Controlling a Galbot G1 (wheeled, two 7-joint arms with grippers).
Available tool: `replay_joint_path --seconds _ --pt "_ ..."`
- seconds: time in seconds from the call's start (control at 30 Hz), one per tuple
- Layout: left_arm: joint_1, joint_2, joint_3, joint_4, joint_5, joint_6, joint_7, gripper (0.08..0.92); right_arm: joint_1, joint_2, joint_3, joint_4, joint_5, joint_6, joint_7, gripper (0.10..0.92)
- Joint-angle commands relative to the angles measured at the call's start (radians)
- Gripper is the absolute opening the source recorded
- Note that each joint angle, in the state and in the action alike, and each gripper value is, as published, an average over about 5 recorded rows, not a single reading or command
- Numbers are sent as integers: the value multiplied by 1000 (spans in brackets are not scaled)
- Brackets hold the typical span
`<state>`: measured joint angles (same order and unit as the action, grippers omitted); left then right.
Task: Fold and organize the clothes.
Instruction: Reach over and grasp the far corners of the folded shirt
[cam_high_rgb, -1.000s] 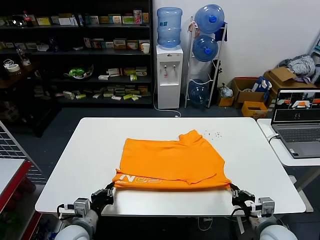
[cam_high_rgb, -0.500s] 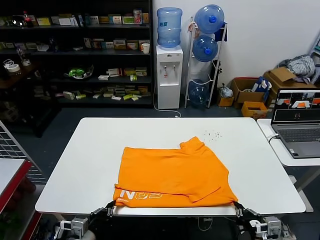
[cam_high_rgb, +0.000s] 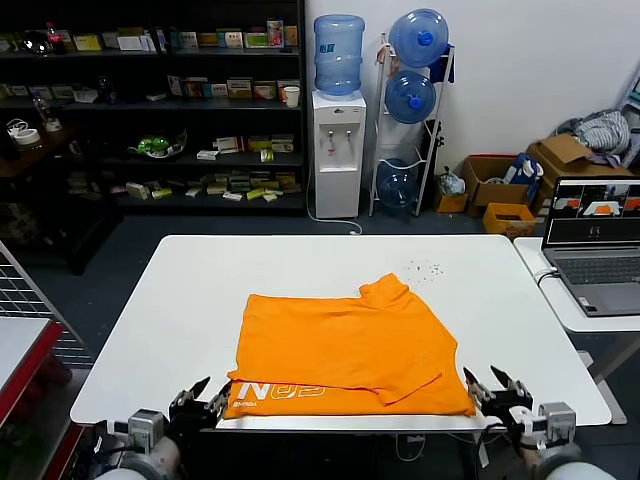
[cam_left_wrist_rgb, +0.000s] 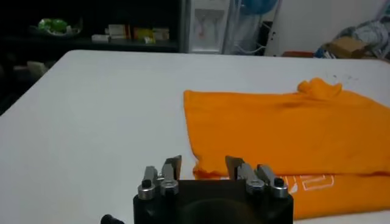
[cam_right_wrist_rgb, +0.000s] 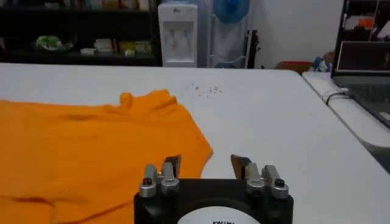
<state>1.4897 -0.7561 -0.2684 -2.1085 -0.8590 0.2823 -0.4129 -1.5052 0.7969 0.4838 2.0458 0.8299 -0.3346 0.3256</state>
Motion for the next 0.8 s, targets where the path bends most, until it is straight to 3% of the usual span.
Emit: replay_joint_path --seconds 0.03,0.27,0.53,0.8 --pt "-498 -109 97 332 -62 -14 76 657 592 50 -280 -295 110 -38 20 759" --pt "-720 -229 239 642 -33 -42 150 812 898 245 -479 -634 110 -87 26 821" --pt "-826 -297 335 826 -17 -24 190 823 992 376 -525 -871 30 -125 -26 823" --pt "-856 -333 367 892 2 -1 205 823 1016 415 -533 -968 5 -133 -58 823"
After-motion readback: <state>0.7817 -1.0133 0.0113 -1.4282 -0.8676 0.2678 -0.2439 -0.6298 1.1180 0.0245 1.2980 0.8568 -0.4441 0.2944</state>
